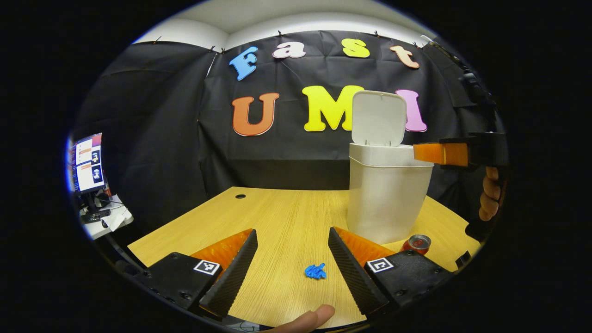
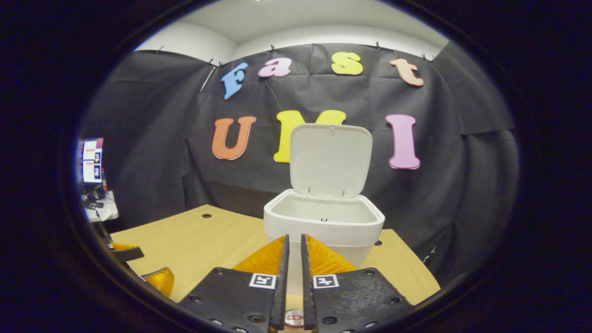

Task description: Press the lid of the desktop garbage bin to open it, pick up the crumpled paper on the desktop and throw it into the bin, then pick up the pop can on the desktop and drop it into the bin, and finally close the garbage bin lid.

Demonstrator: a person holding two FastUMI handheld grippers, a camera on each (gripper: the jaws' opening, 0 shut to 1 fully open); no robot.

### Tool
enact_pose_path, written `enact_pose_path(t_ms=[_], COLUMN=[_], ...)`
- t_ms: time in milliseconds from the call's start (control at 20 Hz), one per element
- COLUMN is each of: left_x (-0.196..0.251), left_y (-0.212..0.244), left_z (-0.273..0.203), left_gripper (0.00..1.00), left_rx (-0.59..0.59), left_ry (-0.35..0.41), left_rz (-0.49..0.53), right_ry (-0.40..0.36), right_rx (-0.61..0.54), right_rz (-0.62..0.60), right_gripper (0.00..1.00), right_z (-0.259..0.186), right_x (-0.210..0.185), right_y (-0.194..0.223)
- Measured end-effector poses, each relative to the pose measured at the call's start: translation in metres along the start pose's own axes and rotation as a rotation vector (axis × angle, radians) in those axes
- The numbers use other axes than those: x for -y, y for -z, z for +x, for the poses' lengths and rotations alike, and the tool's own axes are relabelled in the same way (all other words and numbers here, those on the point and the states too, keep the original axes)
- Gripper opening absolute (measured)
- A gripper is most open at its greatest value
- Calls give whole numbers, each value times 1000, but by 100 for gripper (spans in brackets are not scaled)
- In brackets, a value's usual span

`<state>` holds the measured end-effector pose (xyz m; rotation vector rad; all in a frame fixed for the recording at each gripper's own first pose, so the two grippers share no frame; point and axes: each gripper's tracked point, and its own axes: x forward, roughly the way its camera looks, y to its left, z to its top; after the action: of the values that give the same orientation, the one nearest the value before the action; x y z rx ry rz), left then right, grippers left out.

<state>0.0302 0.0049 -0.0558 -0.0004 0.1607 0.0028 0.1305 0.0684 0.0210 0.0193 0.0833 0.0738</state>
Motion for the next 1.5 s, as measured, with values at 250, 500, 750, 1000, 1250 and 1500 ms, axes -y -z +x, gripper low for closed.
enact_pose_path(t_ms=[250, 500, 750, 1000, 1250, 1500], left_x=[-5, -3, -1, 15, 32, 43], left_y=[21, 48, 86, 117, 133, 150], left_z=[19, 45, 71, 78, 84, 88], left_gripper=[99, 99, 99, 100, 99, 99], left_rx=[-55, -120, -213, -302, -337, -356], left_ry=[-11, 34, 71, 114, 136, 151], left_rz=[15, 20, -11, 63, 75, 76], right_ry=[-25, 1, 32, 12, -2, -21], right_rx=[-33, -16, -10, -45, -102, -188], right_rz=[25, 31, 28, 51, 57, 43], right_gripper=[53, 93, 95, 94, 96, 94], right_z=[-17, -41, -61, -76, -85, -85], right_x=[-3, 13, 35, 37, 31, 23], right_y=[35, 54, 82, 120, 176, 223])
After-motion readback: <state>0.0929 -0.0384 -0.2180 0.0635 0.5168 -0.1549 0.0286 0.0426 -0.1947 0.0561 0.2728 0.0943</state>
